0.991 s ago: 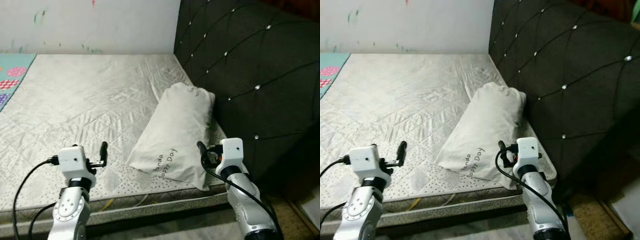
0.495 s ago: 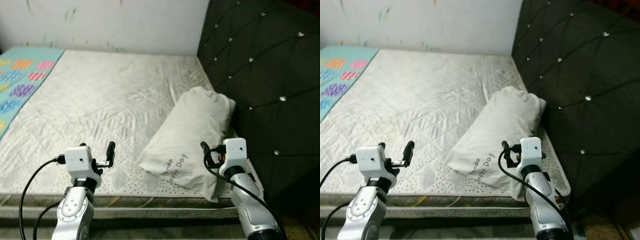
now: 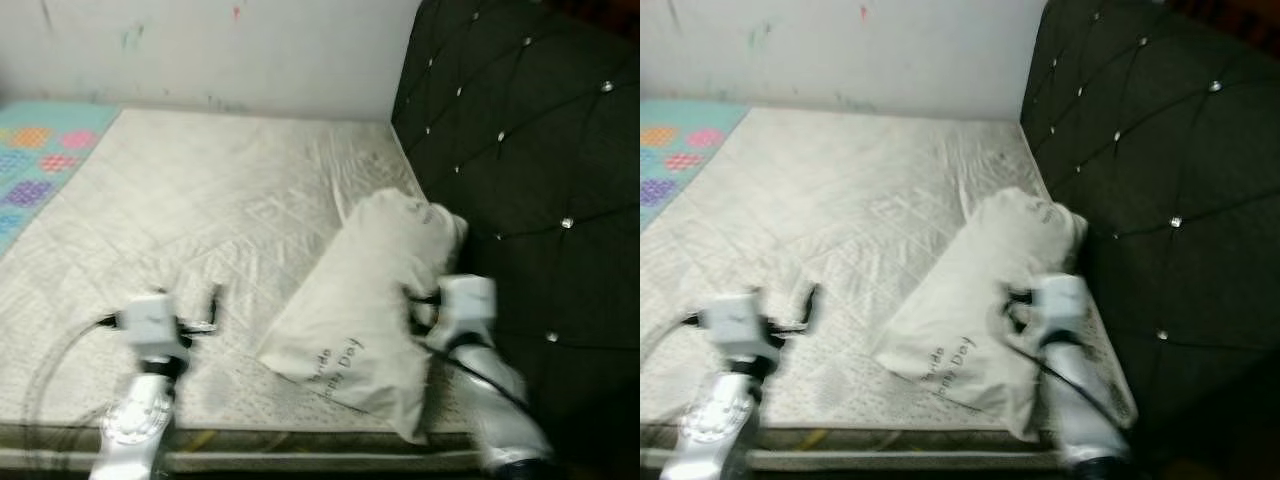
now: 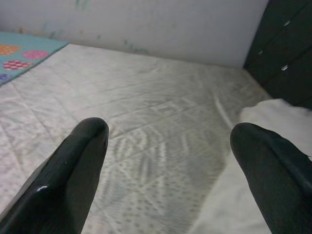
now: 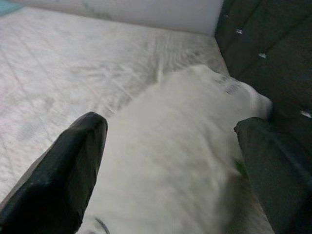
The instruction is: Clean up the room
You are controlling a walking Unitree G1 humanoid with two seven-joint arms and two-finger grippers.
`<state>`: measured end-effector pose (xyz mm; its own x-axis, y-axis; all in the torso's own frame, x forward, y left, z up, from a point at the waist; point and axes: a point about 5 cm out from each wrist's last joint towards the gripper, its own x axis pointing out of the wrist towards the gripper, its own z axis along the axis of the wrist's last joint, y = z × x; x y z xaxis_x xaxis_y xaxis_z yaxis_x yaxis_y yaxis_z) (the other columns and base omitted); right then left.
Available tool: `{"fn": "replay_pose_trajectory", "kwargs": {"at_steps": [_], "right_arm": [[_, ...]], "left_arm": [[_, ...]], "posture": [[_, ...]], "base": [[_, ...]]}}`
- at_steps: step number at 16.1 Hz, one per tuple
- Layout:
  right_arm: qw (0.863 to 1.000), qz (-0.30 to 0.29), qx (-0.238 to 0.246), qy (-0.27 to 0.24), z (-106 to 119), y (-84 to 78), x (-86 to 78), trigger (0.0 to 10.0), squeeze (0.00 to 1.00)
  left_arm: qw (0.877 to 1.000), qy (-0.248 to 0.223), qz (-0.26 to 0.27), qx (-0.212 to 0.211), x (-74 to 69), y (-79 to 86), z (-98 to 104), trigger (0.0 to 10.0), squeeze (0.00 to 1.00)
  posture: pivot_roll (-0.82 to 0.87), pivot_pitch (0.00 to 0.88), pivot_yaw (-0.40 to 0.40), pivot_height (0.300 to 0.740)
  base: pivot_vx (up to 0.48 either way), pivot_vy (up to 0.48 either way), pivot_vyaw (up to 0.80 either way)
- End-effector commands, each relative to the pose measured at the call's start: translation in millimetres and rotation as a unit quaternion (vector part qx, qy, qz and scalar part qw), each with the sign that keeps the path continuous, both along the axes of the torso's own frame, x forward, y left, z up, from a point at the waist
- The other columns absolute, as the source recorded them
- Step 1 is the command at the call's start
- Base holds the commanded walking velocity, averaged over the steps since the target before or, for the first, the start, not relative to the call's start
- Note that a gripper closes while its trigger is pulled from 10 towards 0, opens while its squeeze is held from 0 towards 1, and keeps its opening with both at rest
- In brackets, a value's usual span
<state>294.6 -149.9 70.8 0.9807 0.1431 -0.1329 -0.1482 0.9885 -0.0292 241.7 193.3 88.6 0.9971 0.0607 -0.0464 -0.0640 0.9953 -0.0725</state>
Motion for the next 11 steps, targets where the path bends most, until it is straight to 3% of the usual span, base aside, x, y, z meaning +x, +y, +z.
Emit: {"fn": "replay_pose_trajectory", "kwargs": {"at_steps": [1,11], "right_arm": [[1.000,-0.021,-0.007,0.000,-0.2,-16.2,-2.2,10.0,0.00],[0.999,-0.033,0.002,-0.002,1.2,-19.5,-2.2,10.0,0.00]], "left_arm": [[1.000,-0.007,-0.013,-0.010,3.0,-11.0,2.5,10.0,0.00],[1.000,0.009,-0.006,0.000,1.3,-8.0,-3.8,10.0,0.00]], "posture": [[-0.06,0.000,-0.066,0.740],[-0.06,0.000,-0.061,0.740]], "base": [[0.000,0.000,0.00],[0.000,0.000,0.00]]}}
